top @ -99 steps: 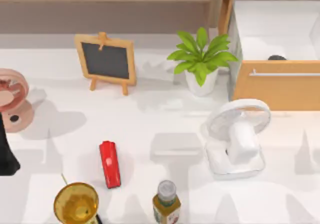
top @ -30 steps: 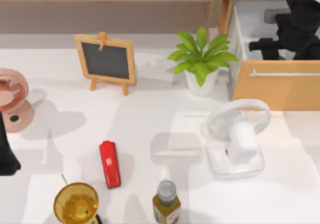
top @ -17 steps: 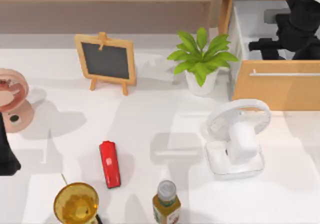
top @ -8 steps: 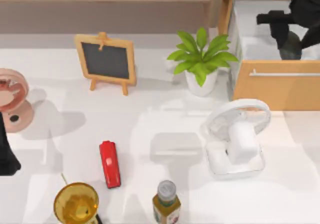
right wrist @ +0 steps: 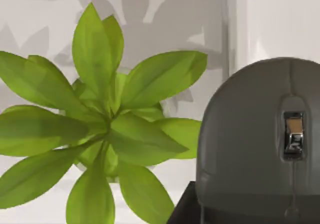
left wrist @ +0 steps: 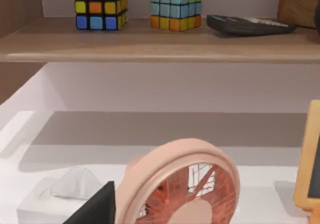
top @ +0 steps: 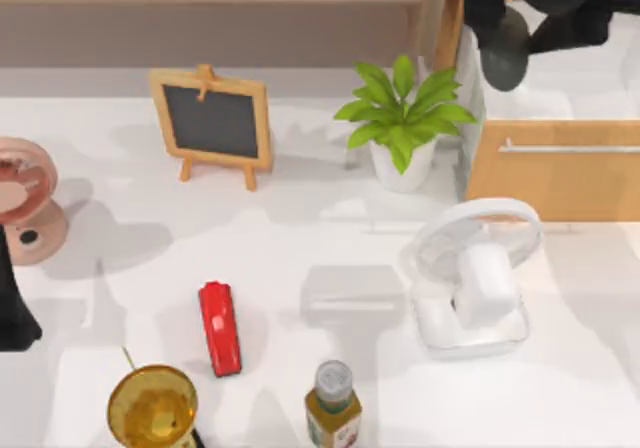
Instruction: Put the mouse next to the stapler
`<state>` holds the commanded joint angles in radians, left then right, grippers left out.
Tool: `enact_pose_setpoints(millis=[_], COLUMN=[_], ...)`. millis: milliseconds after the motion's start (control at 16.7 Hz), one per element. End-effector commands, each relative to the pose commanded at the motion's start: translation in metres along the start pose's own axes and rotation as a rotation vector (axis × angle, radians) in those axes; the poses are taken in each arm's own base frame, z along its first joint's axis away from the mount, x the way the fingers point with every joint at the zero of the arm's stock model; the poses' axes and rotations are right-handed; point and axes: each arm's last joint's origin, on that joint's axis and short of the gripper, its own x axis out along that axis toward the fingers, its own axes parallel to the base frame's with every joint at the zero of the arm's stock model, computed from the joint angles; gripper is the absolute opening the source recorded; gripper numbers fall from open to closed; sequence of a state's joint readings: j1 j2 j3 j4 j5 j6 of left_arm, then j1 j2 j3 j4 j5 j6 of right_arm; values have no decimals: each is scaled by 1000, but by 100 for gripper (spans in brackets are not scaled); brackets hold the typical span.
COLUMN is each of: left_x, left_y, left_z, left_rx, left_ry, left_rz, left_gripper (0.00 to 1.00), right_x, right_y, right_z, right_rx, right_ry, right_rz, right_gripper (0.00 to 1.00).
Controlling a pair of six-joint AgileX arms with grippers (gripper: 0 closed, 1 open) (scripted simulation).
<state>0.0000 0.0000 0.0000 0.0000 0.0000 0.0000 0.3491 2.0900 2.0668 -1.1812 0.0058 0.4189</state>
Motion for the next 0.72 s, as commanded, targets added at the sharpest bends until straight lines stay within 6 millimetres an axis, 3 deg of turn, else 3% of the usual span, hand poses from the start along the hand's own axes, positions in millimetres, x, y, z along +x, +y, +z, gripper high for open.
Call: enact_pose_setpoints(millis=[180, 420, 720], left_x=[0, 0, 0], left_y=[0, 0, 0], left_z=[0, 0, 0], left_rx=[0, 0, 0], left_ry=[0, 0, 0], left_rz=[0, 0, 0], left_gripper=[100, 100, 100], right_x=[-3, 8, 37], right_y=[46, 103, 150], right_z=[-31, -83, -151], right_rx=[-10, -39, -79], right_ry=[34, 119, 217], right_rz=[53, 89, 58], right_gripper=[0, 0, 0])
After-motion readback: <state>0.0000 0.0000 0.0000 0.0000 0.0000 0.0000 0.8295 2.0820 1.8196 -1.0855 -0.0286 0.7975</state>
